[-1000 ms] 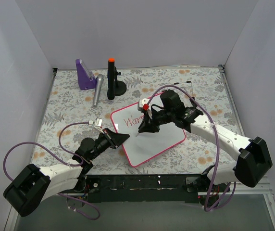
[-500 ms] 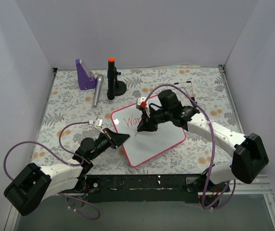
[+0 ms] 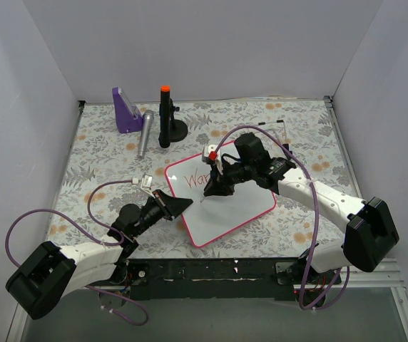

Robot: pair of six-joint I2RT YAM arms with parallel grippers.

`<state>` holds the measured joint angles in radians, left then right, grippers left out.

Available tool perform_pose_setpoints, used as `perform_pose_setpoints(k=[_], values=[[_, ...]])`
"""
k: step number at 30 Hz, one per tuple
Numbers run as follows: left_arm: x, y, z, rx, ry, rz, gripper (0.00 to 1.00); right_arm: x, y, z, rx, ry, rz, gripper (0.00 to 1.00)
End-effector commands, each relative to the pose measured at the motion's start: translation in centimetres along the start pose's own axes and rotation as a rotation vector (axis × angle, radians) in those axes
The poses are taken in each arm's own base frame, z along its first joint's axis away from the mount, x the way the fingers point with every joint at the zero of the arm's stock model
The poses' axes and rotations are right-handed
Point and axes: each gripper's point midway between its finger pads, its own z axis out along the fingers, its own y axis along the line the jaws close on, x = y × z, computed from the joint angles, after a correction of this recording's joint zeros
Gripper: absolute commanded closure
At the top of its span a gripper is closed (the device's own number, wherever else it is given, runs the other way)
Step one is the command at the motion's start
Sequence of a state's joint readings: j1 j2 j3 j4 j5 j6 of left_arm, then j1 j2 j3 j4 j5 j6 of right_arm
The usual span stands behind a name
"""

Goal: Write a sentence on the whiteboard
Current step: Write on the whiteboard with the whiteboard marker without the cap.

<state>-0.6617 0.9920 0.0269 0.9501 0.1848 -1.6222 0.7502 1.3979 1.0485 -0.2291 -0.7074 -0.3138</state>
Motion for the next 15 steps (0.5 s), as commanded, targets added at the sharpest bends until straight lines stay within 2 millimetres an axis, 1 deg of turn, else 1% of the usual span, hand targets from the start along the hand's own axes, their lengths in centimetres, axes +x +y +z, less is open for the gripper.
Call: perform_pose_setpoints(k=[1,11,15], values=[[-2.8,-4.9,-0.1,0.188,-0.103,0.032,1.0,-0.6,0.3,-0.5,-0.002,-0.029,-0.038,0.99],[-2.8,-4.9,-0.1,0.188,-0.106,0.035,1.0,0.9,1.1,-0.4,-0.033,0.0,-0.023,0.99],[-2.7,-4.8,-0.1,0.188,-0.103,0.034,1.0,0.7,0.7,-0.4,-0.015,0.001,-0.03,0.99]])
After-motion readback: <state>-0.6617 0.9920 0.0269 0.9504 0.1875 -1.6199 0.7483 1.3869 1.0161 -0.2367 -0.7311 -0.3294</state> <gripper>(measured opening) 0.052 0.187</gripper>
